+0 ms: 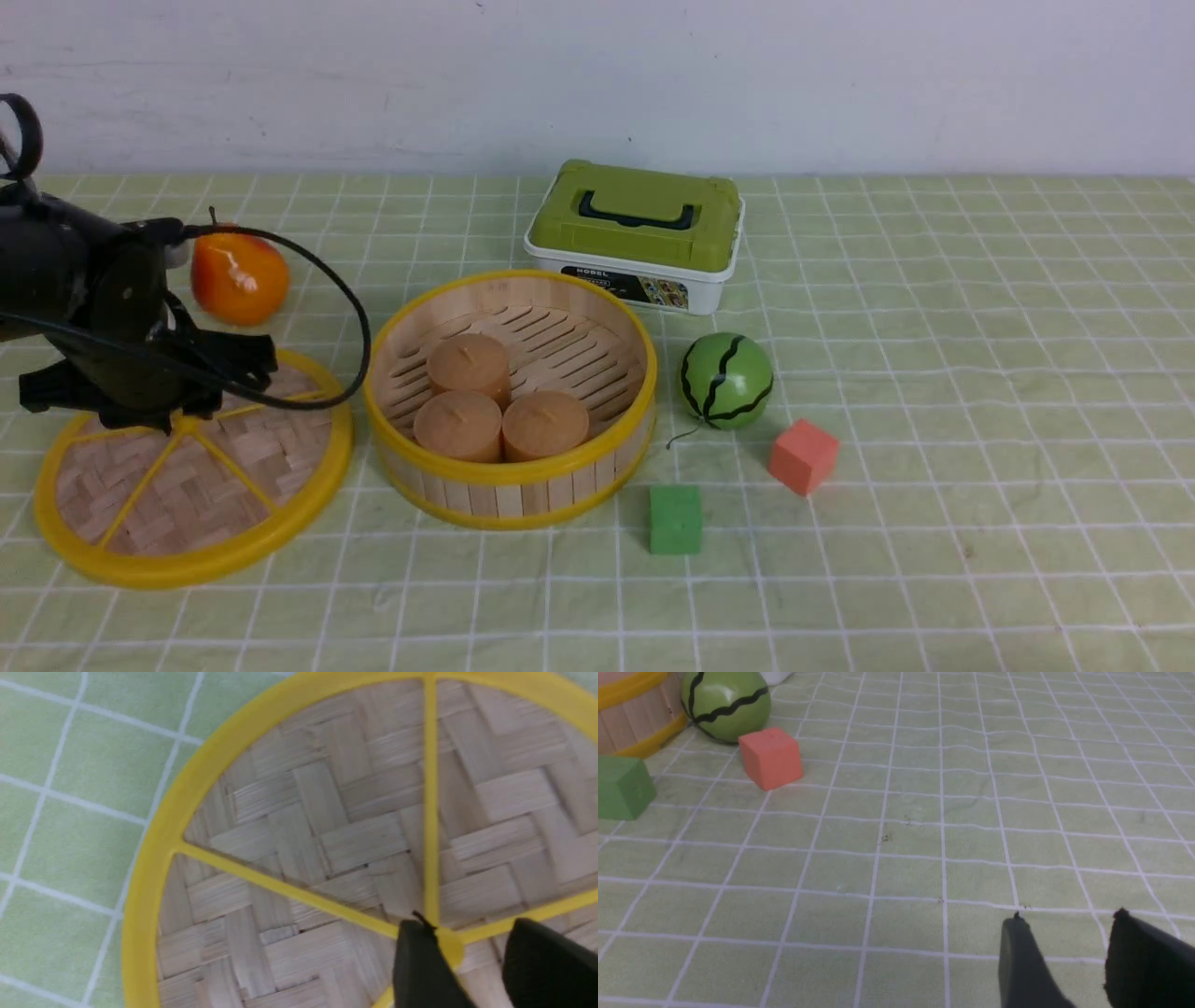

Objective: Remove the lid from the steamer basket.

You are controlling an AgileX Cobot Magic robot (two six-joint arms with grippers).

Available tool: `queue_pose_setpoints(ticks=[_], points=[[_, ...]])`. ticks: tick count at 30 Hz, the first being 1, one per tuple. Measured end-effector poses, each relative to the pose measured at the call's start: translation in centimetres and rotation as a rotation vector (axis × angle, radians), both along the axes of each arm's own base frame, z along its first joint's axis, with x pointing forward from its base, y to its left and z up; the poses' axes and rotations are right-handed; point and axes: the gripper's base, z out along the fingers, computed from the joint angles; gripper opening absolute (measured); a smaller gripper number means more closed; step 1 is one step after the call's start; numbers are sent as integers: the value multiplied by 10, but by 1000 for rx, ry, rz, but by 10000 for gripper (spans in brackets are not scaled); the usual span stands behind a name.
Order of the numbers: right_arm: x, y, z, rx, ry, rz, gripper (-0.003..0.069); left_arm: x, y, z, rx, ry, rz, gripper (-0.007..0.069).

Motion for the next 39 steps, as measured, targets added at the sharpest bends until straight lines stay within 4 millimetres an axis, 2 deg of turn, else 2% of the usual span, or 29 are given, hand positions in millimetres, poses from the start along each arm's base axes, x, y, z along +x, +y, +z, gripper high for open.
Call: queue_pose_setpoints(ticks=[2, 4, 6, 8, 9, 10, 11, 12, 14, 15, 17, 18, 20, 27, 32, 39], points=[[0, 0, 0, 0, 0, 0, 241, -3, 0, 11, -8, -31, 3, 307], [0, 0, 0, 0, 0, 0, 241, -9, 0, 33, -12, -89, 3, 294], [0, 0, 0, 0, 0, 0, 241, -24, 1, 73, -24, -200, 5, 234], [0, 0, 0, 0, 0, 0, 241, -38, 1, 98, -32, -276, 6, 188], [0, 0, 0, 0, 0, 0, 241, -59, 2, 128, -46, -371, 6, 127], [0, 0, 0, 0, 0, 0, 241, -66, 2, 137, -49, -401, 6, 110], [0, 0, 0, 0, 0, 0, 241, -96, 3, 167, -70, -514, 4, 39], [0, 0, 0, 0, 0, 0, 241, -116, 3, 182, -83, -583, 1, 1], [0, 0, 0, 0, 0, 0, 241, -155, 3, 197, -106, -699, -12, -13], [0, 0, 0, 0, 0, 0, 241, -167, 4, 201, -110, -732, -15, -13], [0, 0, 0, 0, 0, 0, 241, -191, 4, 200, -115, -783, -24, -13], [0, 0, 0, 0, 0, 0, 241, -212, 5, 192, -118, -814, -30, -13], [0, 0, 0, 0, 0, 0, 241, -241, 6, 172, -123, -838, -36, -13], [0, 0, 0, 0, 0, 0, 241, -306, 9, 100, -99, -884, -59, -13], [0, 0, 0, 0, 0, 0, 241, -326, 7, 63, -143, -918, -70, -13], [0, 0, 0, 0, 0, 0, 241, -325, 3, 35, -279, -867, -38, -13]])
